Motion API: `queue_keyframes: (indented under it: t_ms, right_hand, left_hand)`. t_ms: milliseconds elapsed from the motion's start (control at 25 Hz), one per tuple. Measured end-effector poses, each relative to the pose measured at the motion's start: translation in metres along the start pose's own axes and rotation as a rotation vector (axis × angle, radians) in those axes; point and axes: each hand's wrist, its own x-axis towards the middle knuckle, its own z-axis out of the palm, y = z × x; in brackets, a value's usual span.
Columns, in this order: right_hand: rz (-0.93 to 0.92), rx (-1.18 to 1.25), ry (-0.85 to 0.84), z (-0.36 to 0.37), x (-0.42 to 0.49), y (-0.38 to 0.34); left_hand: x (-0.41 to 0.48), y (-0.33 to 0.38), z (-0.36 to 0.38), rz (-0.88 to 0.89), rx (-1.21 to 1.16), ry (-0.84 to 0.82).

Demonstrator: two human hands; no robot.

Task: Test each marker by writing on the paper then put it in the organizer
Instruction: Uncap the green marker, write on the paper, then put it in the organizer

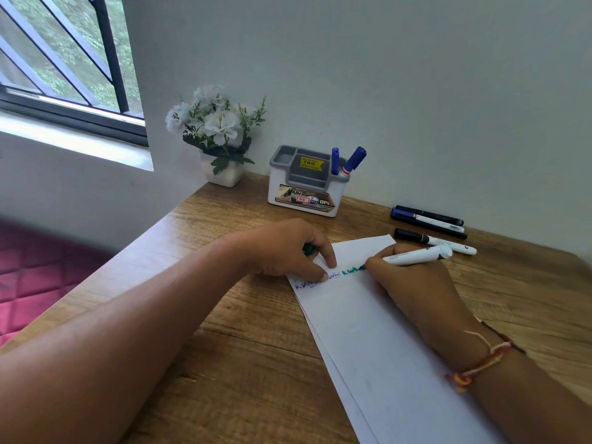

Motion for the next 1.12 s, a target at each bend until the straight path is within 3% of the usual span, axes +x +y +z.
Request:
queue_keyframes:
  t_ms: [320,440,680,760,920,1040,1120]
  right_hand:
    - [-0.045,-0.061,-0.062,0.002,0.001,0.002]
    - [0.04,0.037,0.043,0.002,0.002,0.005]
    - [0.066,0.241,0.038,-0.002,0.008,0.009]
    - [0.051,0.372,0.033,-0.004,0.009,0.01]
    - [-0.029,0.518,0.037,-0.008,0.01,0.01]
    - [-0.07,0.648,-0.038,-0.008,0.01,0.005]
    - [-0.14,0.678,-0.073,-0.013,0.007,0.002]
  left_hand:
    - [0.0,0.0,0.0,-0.005,0.009,0.013]
    - [0.001,0.0,0.0,-0.007,0.002,0.012]
    - [-0.003,0.004,0.0,-0.018,-0.002,0.011]
    - [-0.005,0.004,0.0,-0.026,-0.033,0.101]
    - [-0.008,0.008,0.003,-0.002,-0.325,0.317]
    - [-0.009,0.012,0.006,0.05,-0.437,0.318]
    - [-0.007,0.018,0.007,0.046,-0.364,0.316]
